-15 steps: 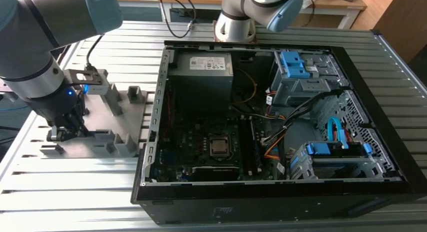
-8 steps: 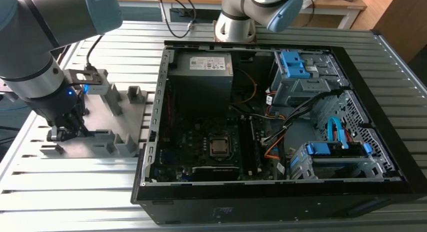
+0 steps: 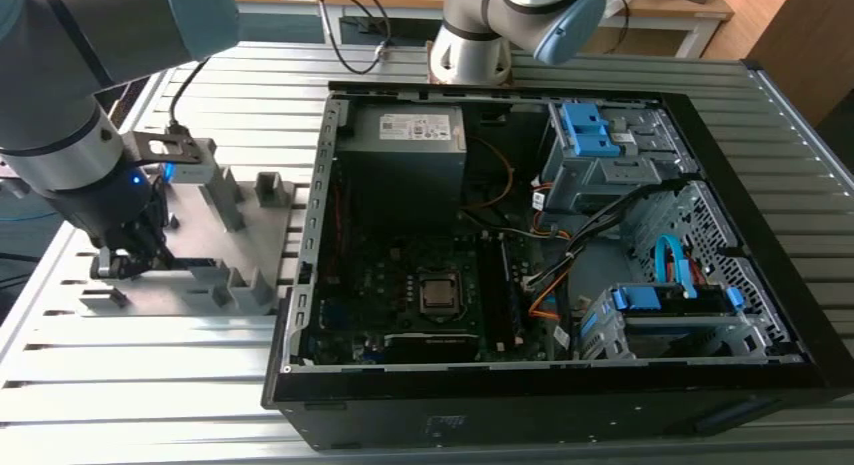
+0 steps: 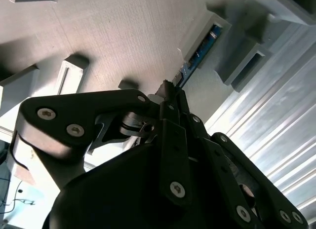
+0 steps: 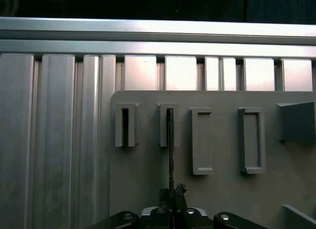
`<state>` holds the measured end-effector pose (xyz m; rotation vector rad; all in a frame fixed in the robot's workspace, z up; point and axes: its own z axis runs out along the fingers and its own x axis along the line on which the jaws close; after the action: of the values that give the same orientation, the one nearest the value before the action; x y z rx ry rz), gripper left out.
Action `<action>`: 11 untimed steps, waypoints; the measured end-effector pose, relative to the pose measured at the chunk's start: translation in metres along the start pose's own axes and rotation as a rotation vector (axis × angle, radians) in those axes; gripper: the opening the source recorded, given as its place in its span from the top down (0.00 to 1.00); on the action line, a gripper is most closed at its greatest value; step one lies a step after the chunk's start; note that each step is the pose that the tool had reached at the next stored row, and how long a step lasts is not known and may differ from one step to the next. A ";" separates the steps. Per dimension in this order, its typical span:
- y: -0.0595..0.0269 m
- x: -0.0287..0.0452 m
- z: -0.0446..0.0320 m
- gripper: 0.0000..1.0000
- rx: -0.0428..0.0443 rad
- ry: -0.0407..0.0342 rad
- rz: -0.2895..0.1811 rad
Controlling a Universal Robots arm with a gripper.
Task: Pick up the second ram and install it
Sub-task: 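Pick up the second ram and move it above second insertion slot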
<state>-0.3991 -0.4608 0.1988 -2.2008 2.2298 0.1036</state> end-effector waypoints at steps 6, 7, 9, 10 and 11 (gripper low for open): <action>0.0002 -0.0003 -0.0053 0.86 0.0000 -0.0009 0.000; 0.0002 -0.0003 -0.0061 0.86 0.0000 -0.0008 0.000; 0.0003 -0.0004 -0.0081 0.86 -0.0001 -0.0008 0.000; 0.0004 -0.0004 -0.0092 0.86 0.0000 -0.0008 0.000; 0.0004 -0.0005 -0.0102 0.86 0.0001 -0.0009 0.000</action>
<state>-0.3990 -0.4608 0.2090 -2.2003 2.2293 0.1046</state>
